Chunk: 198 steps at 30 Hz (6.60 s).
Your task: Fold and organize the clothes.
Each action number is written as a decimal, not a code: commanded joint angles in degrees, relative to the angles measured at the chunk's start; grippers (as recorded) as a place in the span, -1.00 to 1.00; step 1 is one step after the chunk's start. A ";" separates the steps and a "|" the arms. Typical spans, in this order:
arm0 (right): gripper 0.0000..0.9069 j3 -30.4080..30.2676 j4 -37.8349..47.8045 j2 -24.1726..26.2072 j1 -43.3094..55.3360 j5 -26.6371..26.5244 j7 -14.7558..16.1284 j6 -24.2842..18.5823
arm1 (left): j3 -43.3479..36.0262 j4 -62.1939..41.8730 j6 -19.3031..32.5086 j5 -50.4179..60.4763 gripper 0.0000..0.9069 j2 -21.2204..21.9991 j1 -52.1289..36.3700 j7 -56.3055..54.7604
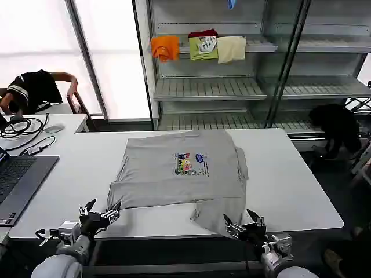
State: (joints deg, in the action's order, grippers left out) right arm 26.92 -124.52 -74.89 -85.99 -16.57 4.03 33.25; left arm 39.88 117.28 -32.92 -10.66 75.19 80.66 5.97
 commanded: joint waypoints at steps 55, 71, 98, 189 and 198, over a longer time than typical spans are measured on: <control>-1.00 -0.50 40.54 -14.29 44.50 5.04 -0.89 -6.86 | -0.89 -24.86 -0.08 -17.26 -1.00 3.42 -29.81 -3.02; -1.00 0.07 43.17 -13.84 46.00 5.45 -0.64 -7.79 | -1.81 -24.96 0.03 -10.02 -0.98 3.71 -29.38 -0.88; 1.00 0.22 25.71 -6.45 36.20 8.72 -2.93 0.18 | -3.55 -19.99 -0.20 2.96 1.00 2.32 -23.41 1.12; 1.00 1.53 -5.09 0.06 -7.58 0.50 -7.24 0.04 | 3.47 12.42 -0.14 -9.56 1.00 5.39 14.13 -8.61; 1.00 2.98 -7.90 -0.73 -6.62 0.67 -7.26 -0.05 | 5.85 12.33 -0.07 -7.61 1.00 5.89 12.61 -13.09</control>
State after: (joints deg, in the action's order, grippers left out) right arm 29.62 -130.60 -75.31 -91.55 -16.90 -2.99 33.25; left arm 44.18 128.70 -33.02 -19.36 80.41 92.68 -1.77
